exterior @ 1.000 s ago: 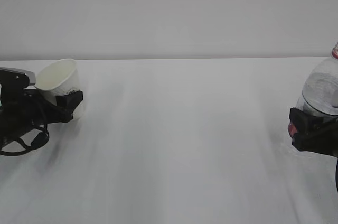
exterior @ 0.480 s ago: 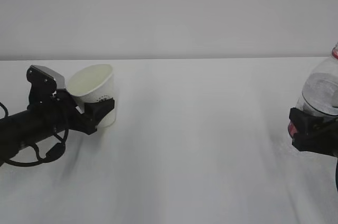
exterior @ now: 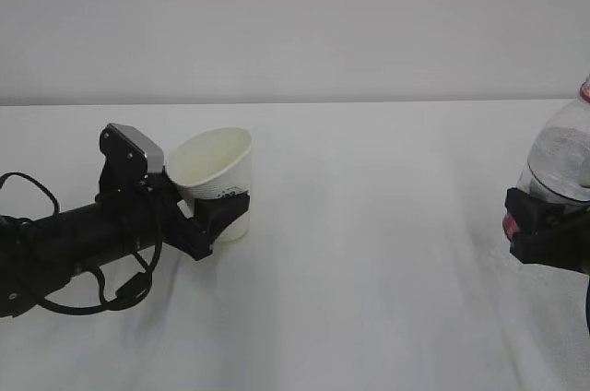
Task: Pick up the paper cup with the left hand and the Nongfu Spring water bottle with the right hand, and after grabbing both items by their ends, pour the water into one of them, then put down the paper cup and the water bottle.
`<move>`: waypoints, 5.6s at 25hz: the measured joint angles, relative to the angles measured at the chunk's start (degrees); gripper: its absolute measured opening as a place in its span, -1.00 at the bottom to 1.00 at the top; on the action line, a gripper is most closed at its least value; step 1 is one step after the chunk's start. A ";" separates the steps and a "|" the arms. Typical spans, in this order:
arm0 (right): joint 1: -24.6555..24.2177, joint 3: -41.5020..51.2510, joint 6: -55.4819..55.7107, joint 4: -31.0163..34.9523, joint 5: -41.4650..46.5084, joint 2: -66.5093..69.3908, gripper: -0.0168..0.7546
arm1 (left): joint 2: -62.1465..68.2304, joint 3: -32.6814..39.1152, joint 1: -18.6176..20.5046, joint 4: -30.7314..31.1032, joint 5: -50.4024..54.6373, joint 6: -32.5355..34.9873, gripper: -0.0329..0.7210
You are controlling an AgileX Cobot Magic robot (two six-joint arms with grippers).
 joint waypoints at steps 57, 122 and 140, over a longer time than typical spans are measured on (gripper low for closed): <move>0.00 3.32 -0.71 4.53 21.19 -25.62 0.19 | 0.57 -7.87 -20.23 11.63 1.12 -10.68 0.50; 0.00 0.63 -46.10 5.30 24.00 -25.86 0.19 | 2.72 -17.06 -27.38 16.31 10.28 -14.63 0.50; 0.00 0.63 -46.18 4.96 21.86 -25.86 0.19 | 2.72 -17.06 -27.38 16.68 10.28 -14.63 0.50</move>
